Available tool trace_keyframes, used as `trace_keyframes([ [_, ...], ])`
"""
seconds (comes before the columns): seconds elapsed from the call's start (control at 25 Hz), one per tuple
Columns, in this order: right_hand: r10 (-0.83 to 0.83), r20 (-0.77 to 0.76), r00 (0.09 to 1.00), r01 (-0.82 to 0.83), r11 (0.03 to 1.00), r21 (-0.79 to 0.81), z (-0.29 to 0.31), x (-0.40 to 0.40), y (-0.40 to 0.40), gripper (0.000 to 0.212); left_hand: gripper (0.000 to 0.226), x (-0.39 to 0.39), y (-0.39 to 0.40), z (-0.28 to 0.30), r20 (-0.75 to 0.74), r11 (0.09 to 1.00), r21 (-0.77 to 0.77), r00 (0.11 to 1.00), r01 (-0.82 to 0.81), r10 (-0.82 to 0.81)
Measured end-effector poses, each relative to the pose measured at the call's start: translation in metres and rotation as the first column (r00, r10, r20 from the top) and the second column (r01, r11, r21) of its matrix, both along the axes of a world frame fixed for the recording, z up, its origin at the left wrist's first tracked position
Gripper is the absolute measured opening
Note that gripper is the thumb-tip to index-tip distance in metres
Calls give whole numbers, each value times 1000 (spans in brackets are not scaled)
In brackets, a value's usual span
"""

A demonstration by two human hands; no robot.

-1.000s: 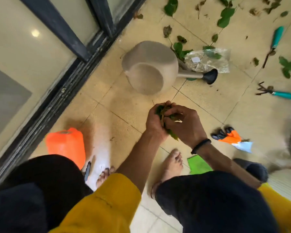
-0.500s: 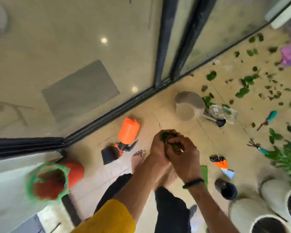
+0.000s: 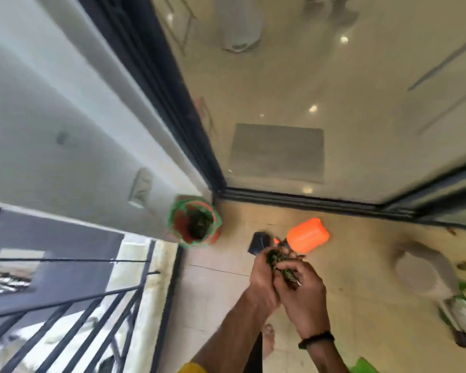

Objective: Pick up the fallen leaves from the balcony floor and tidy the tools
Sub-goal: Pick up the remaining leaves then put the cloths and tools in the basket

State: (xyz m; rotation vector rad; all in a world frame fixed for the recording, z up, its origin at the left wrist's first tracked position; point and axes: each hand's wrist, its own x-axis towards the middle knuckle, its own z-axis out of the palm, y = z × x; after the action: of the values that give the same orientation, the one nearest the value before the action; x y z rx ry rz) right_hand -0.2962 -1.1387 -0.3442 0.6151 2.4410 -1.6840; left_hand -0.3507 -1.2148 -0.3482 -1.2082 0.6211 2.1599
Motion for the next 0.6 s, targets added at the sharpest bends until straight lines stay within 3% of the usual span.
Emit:
trace_keyframes([
  [0.12, 144, 59, 988, -138, 987, -88, -26, -9, -74, 24, 19, 2, -80, -18, 76, 980, -118, 983, -158, 168],
  [0.24, 174, 169, 970, -131, 962, -239, -58, -30, -139, 21, 33, -12, -146, -51, 189, 942, -231, 939, -243, 288],
  [0.32, 126, 225, 966, -60, 958, -279, -87, -54, -183, 18, 39, -36, -186, -84, 241, 916, -289, 904, -279, 352],
  [0.52, -99, 353, 930, 181, 961, -208, -187, -150, -286, 11, 34, -123, -272, -182, 125, 896, -395, 954, -205, 273],
  [0.6, -166, 440, 883, 279, 938, -205, -233, -184, -315, 10, 39, -154, -300, -223, 163, 896, -411, 954, -167, 253],
])
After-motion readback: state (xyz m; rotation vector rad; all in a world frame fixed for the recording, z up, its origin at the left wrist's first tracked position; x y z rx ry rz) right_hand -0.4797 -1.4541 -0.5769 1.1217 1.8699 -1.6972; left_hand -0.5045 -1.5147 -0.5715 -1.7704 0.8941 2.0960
